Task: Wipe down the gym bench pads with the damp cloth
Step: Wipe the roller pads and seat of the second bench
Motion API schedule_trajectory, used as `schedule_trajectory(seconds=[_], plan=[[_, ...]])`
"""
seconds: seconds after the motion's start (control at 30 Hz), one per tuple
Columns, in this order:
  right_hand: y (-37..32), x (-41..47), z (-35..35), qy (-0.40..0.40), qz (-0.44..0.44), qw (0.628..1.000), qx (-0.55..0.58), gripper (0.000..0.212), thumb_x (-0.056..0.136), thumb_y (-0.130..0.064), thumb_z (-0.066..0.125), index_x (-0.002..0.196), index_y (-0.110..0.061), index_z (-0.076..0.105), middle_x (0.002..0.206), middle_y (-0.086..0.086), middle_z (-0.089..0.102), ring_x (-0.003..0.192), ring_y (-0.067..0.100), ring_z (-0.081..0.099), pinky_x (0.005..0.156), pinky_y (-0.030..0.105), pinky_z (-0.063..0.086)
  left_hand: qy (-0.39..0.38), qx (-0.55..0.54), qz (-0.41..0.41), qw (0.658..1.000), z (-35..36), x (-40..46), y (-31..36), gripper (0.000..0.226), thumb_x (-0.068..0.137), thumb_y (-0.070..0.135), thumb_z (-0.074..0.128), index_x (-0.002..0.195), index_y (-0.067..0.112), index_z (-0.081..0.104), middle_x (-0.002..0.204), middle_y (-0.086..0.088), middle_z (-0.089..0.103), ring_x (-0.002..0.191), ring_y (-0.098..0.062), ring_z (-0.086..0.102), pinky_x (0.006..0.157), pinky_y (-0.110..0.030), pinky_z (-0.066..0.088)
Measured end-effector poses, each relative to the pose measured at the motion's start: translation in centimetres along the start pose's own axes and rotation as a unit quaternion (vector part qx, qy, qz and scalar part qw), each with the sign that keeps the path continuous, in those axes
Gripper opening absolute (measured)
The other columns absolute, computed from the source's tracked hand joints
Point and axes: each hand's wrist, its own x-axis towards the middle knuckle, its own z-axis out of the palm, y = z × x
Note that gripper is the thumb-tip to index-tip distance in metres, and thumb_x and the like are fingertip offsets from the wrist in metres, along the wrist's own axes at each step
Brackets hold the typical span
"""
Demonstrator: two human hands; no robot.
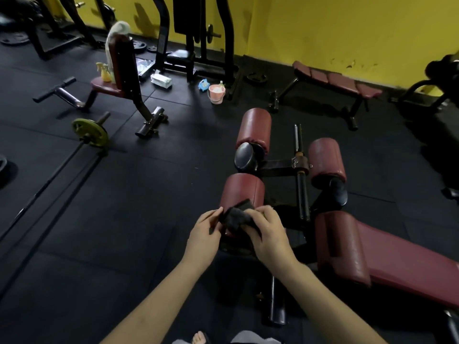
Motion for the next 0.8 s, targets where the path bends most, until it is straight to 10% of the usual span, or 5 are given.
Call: schedule_trajectory(seconds=[0.2, 0.5, 0.63, 0.8], plan=[[2.7, 9.6, 0.8, 0.041, 0.077, 0.996, -0.009, 0.028, 0.1, -0.029, 0.063, 0.123, -0.013, 0.067, 0.11, 0.006, 0.054, 0.104, 0.025, 0.049, 0.096, 0.044, 0.046, -0.009, 0.052, 0.009, 0.999, -0.3, 0.2, -0.4, 0.049, 0.085, 0.072, 0.041, 0.134, 0.069, 0.044, 0.14, 0.03, 0.049, 0.131, -0.009, 0.049, 0.114, -0.053, 0.04], [-0.5, -1.5, 0.5, 0.035, 0.01, 0.999, 0.022, 0.026, 0.094, -0.017, 0.067, 0.12, -0.014, 0.066, 0.108, 0.001, 0.053, 0.101, 0.018, 0.055, 0.093, 0.026, 0.046, -0.031, 0.07, -0.022, 0.997, -0.5, 0.5, 0.0, 0.036, 0.099, 0.054, 0.045, 0.126, 0.076, 0.038, 0.145, 0.025, 0.054, 0.137, -0.009, 0.049, 0.116, -0.053, 0.039], [1.9, 5.6, 1.1, 0.063, 0.039, 0.997, -0.015, 0.027, 0.095, -0.019, 0.065, 0.12, -0.01, 0.067, 0.107, 0.01, 0.055, 0.099, 0.029, 0.053, 0.092, 0.035, 0.045, -0.063, 0.036, -0.041, 0.997, -0.5, 0.7, -0.7, 0.052, 0.086, 0.077, 0.044, 0.136, 0.069, 0.038, 0.14, 0.026, 0.058, 0.126, -0.001, 0.057, 0.114, -0.048, 0.042], [2.7, 11.0, 1.0, 0.067, 0.107, 0.992, 0.021, 0.027, 0.1, -0.026, 0.062, 0.123, -0.014, 0.066, 0.113, 0.004, 0.051, 0.109, 0.025, 0.05, 0.099, 0.036, 0.043, -0.077, -0.01, -0.065, 0.995, -1.0, 1.1, -1.1, 0.046, 0.103, 0.049, 0.05, 0.149, 0.047, 0.045, 0.141, 0.016, 0.061, 0.128, -0.002, 0.056, 0.115, -0.036, 0.043]])
